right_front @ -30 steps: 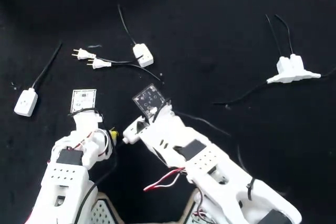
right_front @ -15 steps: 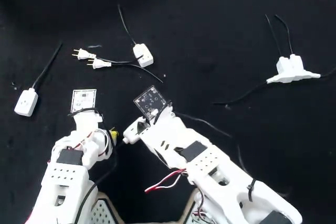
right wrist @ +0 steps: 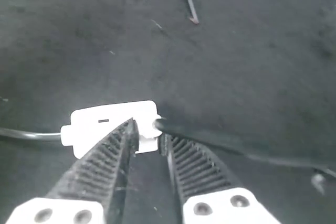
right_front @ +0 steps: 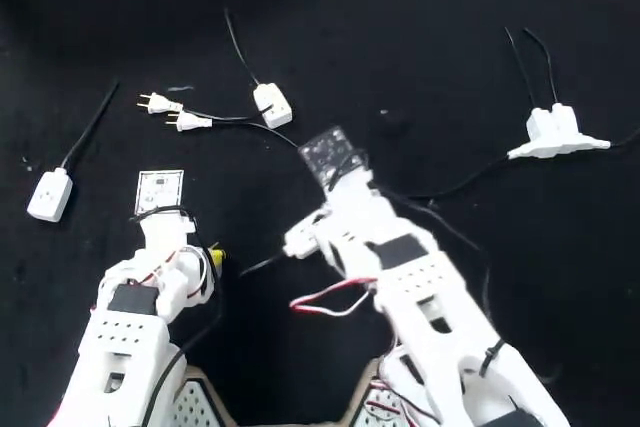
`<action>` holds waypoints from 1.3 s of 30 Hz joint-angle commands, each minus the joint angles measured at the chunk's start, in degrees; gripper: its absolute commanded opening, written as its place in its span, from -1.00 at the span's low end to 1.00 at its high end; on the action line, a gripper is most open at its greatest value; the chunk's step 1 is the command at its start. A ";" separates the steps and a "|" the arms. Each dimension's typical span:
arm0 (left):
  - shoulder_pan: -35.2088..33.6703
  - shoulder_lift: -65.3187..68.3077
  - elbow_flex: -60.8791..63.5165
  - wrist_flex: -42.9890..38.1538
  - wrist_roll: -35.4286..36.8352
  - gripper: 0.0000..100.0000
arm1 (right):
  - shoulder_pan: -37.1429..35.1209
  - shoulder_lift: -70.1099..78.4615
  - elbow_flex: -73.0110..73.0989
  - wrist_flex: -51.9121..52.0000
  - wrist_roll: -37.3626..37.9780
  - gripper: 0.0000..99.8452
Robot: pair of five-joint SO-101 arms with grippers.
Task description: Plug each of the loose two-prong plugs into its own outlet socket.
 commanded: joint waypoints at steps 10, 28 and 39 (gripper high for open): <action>-0.31 -0.53 -3.56 -0.35 -0.44 -0.61 | -2.29 -1.01 -6.99 9.93 1.93 -0.48; -0.31 -0.53 -3.56 -0.18 -0.44 -0.61 | -2.29 -0.66 -35.47 56.70 37.19 -0.54; -0.40 -0.53 -3.56 -0.09 -0.44 -0.61 | -10.46 -0.57 -26.42 48.00 45.98 -0.54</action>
